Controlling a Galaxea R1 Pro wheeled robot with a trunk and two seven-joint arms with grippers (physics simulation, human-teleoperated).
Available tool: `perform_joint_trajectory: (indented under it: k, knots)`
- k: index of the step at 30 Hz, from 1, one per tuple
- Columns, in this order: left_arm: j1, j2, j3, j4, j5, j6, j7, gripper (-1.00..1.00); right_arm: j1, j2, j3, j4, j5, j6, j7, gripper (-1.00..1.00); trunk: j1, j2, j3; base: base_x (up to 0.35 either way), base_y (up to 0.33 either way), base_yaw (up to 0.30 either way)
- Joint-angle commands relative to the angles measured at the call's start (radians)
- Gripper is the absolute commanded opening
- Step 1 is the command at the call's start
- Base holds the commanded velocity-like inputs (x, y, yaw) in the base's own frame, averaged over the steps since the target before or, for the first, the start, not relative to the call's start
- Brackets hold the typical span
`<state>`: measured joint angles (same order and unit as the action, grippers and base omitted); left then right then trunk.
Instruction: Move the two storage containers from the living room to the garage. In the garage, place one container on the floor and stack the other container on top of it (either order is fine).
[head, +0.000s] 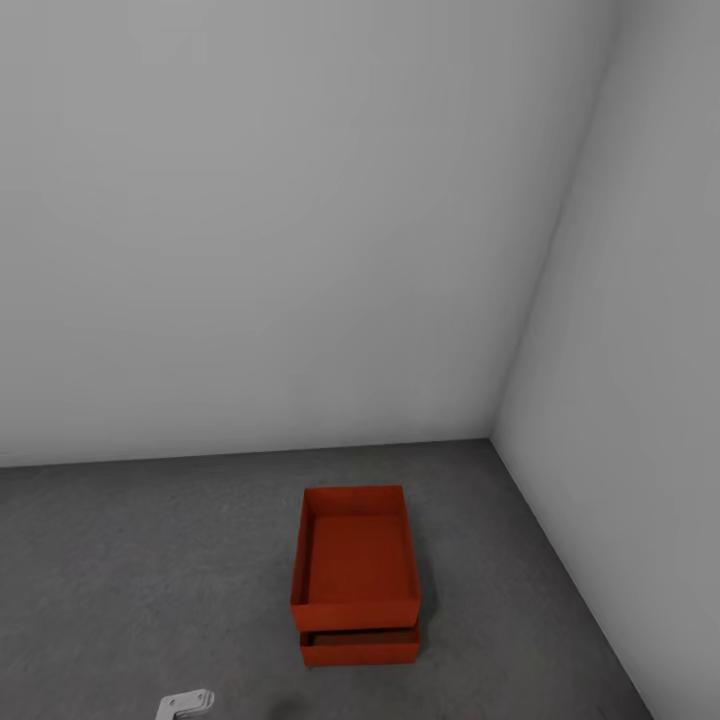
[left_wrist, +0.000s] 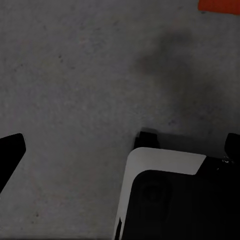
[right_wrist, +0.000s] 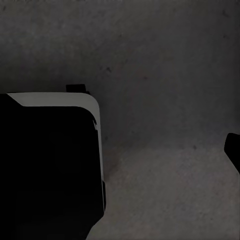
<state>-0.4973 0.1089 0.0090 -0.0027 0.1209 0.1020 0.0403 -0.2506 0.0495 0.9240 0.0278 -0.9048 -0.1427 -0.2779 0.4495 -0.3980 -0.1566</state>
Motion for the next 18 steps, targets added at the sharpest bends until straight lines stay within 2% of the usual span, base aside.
perform_joint_trajectory:
  k: [1,8,18]
  knots:
    - [0.011,-0.001,0.0,0.0,0.007,0.002,0.001,1.0,-0.001,0.001,0.008,0.003,-0.009,-0.005,0.0,1.0,0.001,-0.002,-0.002,0.0,0.0,0.0]
    - [0.047,-0.017,-0.001,0.0,-0.001,-0.001,0.0,1.0,-0.001,0.001,0.008,0.003,-0.008,-0.005,0.0,1.0,0.001,-0.002,-0.002,0.0,0.0,0.0]
    - [0.068,-0.02,-0.001,0.0,-0.001,-0.002,-0.002,1.0,-0.001,0.001,0.009,0.003,-0.008,-0.003,0.001,1.0,0.001,-0.002,-0.002,0.0,0.0,0.0]
